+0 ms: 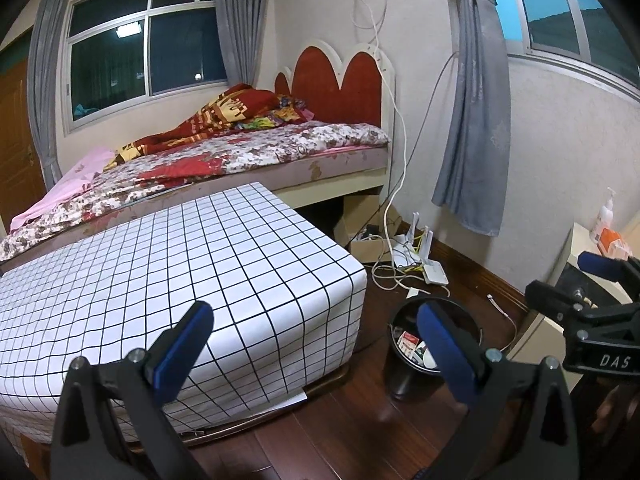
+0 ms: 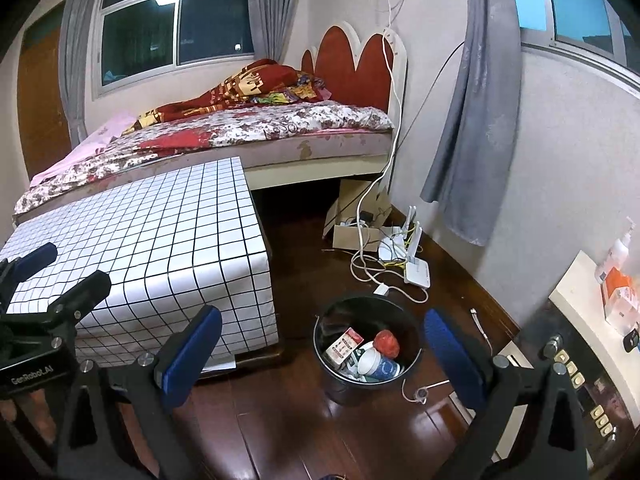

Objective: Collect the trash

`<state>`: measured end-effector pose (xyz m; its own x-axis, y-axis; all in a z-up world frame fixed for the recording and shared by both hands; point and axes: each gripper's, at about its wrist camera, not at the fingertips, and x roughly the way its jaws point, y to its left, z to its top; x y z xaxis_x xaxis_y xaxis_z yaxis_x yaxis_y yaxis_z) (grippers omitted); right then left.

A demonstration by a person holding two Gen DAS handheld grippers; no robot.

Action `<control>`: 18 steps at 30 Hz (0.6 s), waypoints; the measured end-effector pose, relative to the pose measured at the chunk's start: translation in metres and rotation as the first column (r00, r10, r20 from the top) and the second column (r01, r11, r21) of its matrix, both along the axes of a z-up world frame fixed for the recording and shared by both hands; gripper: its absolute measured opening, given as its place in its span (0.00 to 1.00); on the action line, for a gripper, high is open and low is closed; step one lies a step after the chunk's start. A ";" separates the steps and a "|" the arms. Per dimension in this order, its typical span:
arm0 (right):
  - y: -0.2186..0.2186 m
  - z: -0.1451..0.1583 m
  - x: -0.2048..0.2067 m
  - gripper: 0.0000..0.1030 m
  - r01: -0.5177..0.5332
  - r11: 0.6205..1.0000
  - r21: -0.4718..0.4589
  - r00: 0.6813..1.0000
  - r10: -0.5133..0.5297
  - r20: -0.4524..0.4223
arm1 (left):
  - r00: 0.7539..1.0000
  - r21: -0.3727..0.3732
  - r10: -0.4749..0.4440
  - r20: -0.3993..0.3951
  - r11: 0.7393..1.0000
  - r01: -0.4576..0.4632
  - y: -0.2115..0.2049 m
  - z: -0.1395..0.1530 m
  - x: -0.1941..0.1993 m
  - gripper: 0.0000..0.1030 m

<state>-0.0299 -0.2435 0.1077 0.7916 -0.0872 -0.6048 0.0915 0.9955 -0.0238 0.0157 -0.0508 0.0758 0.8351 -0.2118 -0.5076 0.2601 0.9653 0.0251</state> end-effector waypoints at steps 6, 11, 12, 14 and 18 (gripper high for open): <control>-0.002 -0.001 0.000 0.99 0.006 1.000 0.006 1.000 -0.006 -0.002 | 1.000 0.001 -0.002 0.000 1.000 0.002 -0.002 0.000 0.000 0.99; -0.004 -0.002 0.000 0.99 0.008 1.000 0.010 1.000 -0.008 -0.003 | 1.000 0.003 -0.005 -0.004 1.000 0.005 -0.005 0.000 -0.001 0.99; -0.004 -0.002 0.000 0.99 0.008 1.000 0.009 1.000 -0.008 -0.003 | 1.000 0.004 -0.005 -0.005 1.000 0.005 -0.005 0.000 -0.001 0.99; -0.004 -0.002 0.000 0.99 0.009 1.000 0.007 1.000 -0.009 -0.003 | 1.000 0.005 -0.006 -0.003 1.000 0.006 -0.006 0.000 -0.002 0.99; -0.004 -0.002 0.000 0.99 0.009 1.000 0.008 1.000 -0.009 -0.003 | 1.000 0.010 -0.009 -0.001 1.000 0.009 -0.008 0.000 -0.003 0.99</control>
<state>-0.0304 -0.2472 0.1061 0.7892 -0.0894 -0.6077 0.1007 0.9948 -0.0156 0.0132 -0.0592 0.0757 0.8330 -0.2142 -0.5102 0.2687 0.9626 0.0345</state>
